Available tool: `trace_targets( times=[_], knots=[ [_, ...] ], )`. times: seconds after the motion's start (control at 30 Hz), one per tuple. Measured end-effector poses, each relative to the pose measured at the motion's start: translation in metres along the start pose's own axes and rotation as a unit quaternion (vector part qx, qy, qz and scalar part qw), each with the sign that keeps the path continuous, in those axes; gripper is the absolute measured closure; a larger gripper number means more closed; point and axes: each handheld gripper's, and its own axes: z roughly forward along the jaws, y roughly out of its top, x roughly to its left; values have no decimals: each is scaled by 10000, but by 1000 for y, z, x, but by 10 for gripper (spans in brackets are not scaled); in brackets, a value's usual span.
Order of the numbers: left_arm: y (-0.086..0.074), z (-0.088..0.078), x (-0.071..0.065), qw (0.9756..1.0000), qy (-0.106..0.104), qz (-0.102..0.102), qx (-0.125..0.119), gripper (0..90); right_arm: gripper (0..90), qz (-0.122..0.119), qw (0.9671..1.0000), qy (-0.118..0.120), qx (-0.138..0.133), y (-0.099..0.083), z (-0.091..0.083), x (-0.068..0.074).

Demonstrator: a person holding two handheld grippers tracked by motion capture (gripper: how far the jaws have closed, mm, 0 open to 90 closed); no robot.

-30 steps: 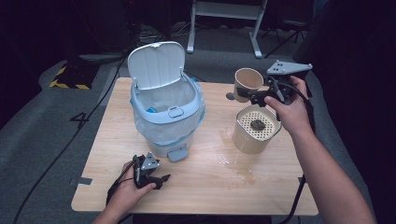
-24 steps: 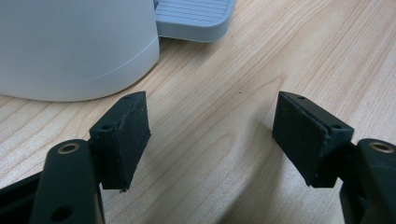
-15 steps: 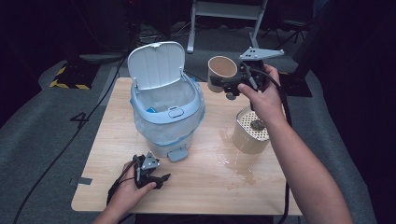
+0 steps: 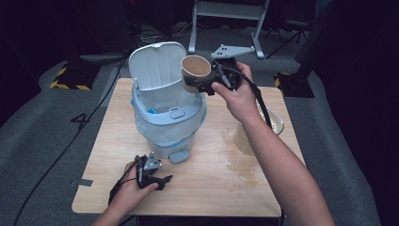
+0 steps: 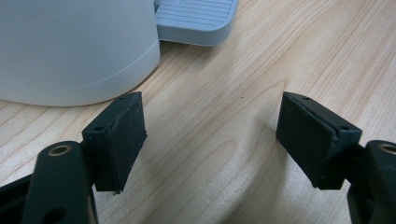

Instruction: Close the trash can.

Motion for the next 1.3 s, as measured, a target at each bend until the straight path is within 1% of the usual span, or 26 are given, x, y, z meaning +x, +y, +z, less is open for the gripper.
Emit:
trace_targets(
  times=[0.07, 0.27, 0.43, 0.53, 0.6, 0.67, 0.87, 0.93, 0.97, 1.03, 1.07, 1.1, 1.17, 1.2, 1.3],
  knots=[
    [0, 1, 0, 10000, -43, -22, 9, 236, 300, 14, 10000, 43, -12, 1, 5, 3],
    [0, 1, 0, 10000, -40, -20, 11, 234, 299, 30, 9998, 181, 15, 0, 20, 11],
    [0, 1, 0, 10000, -39, -16, 13, 234, 299, -22, 9996, 286, 42, 1, 32, 20],
    [1, 1, 0, 10000, 23, 20, 11, 232, 298, -39, 9995, 296, 114, 2, 38, 24],
    [1, 1, 0, 10000, 23, 20, 10, 232, 298, -65, 9995, 273, 176, 2, 43, 25],
    [1, 1, 0, 10000, 23, 18, 8, 232, 298, -38, 9994, 269, 225, 1, 46, 25],
    [1, 1, 0, 10000, 24, 17, 6, 232, 293, -20, 9984, 273, 495, 0, 55, 26],
    [1, 1, 0, 10000, 26, 13, 4, 231, 280, -64, 9981, 263, 553, 0, 57, 28],
    [1, 1, 0, 10000, 24, 15, 5, 232, 263, -139, 9980, 271, 555, -2, 58, 29],
    [1, 1, 0, 10000, 24, 17, 6, 232, 134, -412, 9973, 177, 582, -3, 61, 33],
    [1, 1, 0, 10000, 28, 13, 1, 232, 137, -445, 9971, 134, 598, -4, 62, 35],
    [1, 1, 0, 10000, 24, 15, 6, 232, 176, -417, 9977, 62, 534, -4, 62, 36],
    [1, 1, 0, 10000, 29, 18, 5, 231, 143, -318, 9989, -99, 338, -3, 62, 38],
    [1, 1, 0, 10000, 30, 22, 7, 232, 164, -316, 9990, -120, 302, -3, 61, 39],
    [1, 1, 0, 10000, 29, 22, 8, 232, 157, -361, 9989, -112, 278, -1, 57, 39]
  ],
)
